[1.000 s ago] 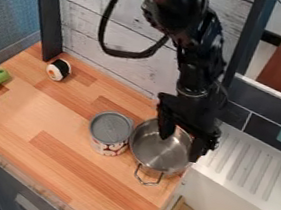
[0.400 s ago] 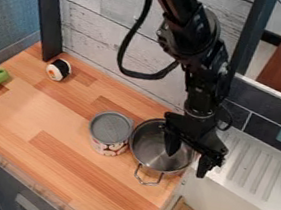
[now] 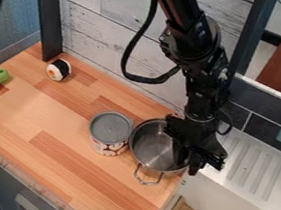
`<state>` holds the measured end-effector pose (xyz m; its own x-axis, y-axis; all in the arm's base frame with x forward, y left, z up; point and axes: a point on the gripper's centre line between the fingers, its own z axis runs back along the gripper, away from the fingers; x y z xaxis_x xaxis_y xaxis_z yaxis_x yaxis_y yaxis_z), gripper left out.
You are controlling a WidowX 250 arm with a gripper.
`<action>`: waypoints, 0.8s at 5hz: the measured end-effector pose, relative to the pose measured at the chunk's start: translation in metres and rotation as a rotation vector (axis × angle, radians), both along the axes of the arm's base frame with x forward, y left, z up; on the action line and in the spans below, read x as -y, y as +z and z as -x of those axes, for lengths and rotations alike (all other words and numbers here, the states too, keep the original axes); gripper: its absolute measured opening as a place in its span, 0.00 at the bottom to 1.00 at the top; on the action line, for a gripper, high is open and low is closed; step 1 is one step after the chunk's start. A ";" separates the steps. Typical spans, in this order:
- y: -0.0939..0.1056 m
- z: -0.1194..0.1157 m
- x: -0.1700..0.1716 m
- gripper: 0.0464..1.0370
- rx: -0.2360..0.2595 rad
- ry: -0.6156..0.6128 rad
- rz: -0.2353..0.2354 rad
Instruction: Moved the silver pot to the bottom left of the table
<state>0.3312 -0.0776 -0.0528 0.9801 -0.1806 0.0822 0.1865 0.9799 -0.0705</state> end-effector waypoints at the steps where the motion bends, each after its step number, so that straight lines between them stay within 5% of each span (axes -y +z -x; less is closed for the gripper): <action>1: 0.000 0.000 0.002 0.12 0.008 -0.008 -0.004; 4: 0.005 0.003 -0.002 0.06 0.022 -0.001 -0.003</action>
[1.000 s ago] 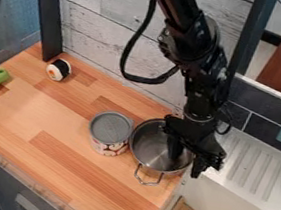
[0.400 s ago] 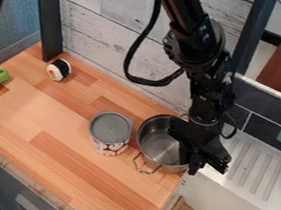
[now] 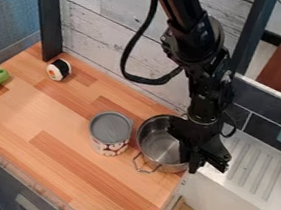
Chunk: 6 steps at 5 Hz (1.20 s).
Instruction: Moved the silver pot to the bottom left of the table
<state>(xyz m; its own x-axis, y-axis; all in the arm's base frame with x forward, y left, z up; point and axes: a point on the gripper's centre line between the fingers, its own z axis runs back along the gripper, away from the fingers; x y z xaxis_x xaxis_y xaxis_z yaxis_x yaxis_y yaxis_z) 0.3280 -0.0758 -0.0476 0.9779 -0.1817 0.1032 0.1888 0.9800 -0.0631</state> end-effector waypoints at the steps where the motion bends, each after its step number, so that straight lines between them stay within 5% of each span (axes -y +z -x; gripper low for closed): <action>1: 0.019 -0.003 -0.007 0.05 0.044 0.009 -0.004; 4: 0.079 0.004 -0.056 0.02 0.161 0.154 -0.089; 6: 0.084 0.016 -0.125 0.02 0.110 0.381 -0.208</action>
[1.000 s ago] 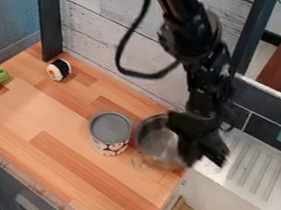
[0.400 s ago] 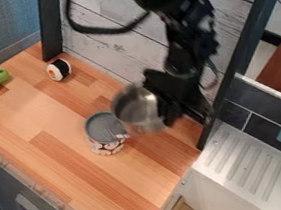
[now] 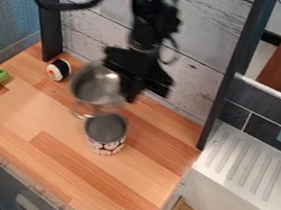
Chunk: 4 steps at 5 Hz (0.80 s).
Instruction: Moved the silver pot to the bottom left of the table
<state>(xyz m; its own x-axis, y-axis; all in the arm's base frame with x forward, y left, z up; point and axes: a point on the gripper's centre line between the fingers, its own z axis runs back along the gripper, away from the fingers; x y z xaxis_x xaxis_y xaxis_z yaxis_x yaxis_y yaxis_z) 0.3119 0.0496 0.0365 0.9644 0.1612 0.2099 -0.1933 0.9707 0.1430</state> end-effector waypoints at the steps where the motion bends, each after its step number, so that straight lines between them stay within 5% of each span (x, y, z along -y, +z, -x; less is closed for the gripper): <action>1: -0.002 0.008 -0.028 0.02 0.004 0.122 -0.008; 2: -0.005 0.021 -0.058 0.02 -0.004 0.232 -0.029; 4: -0.051 0.042 -0.090 0.02 -0.105 0.356 -0.039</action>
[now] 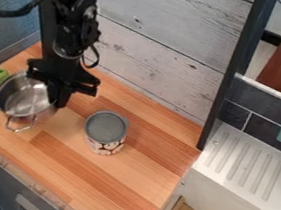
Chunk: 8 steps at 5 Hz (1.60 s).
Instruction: Moved the silver pot to the bottom left of the table
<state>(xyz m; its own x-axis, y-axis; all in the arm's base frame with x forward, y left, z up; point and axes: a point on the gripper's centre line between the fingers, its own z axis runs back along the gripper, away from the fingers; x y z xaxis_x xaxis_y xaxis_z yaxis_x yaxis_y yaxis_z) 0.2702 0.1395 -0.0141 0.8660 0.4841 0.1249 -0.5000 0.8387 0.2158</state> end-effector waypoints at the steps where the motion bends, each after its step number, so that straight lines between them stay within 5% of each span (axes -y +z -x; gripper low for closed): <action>1: -0.016 0.000 -0.005 0.02 -0.012 -0.003 0.020; 2: -0.017 -0.002 -0.008 0.02 0.014 0.031 0.017; 3: -0.026 0.003 -0.009 0.04 -0.015 0.051 0.025; 4: -0.024 -0.005 -0.012 0.21 -0.030 0.077 0.036; 6: -0.027 -0.004 -0.013 0.81 -0.068 0.138 0.050; 7: -0.025 -0.003 -0.013 0.98 -0.080 0.130 0.049; 8: -0.024 -0.003 -0.014 0.97 -0.095 0.122 0.052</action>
<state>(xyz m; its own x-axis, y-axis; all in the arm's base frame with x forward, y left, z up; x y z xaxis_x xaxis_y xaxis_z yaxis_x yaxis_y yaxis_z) 0.2734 0.1531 -0.0378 0.8072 0.5901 0.0176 -0.5782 0.7843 0.2249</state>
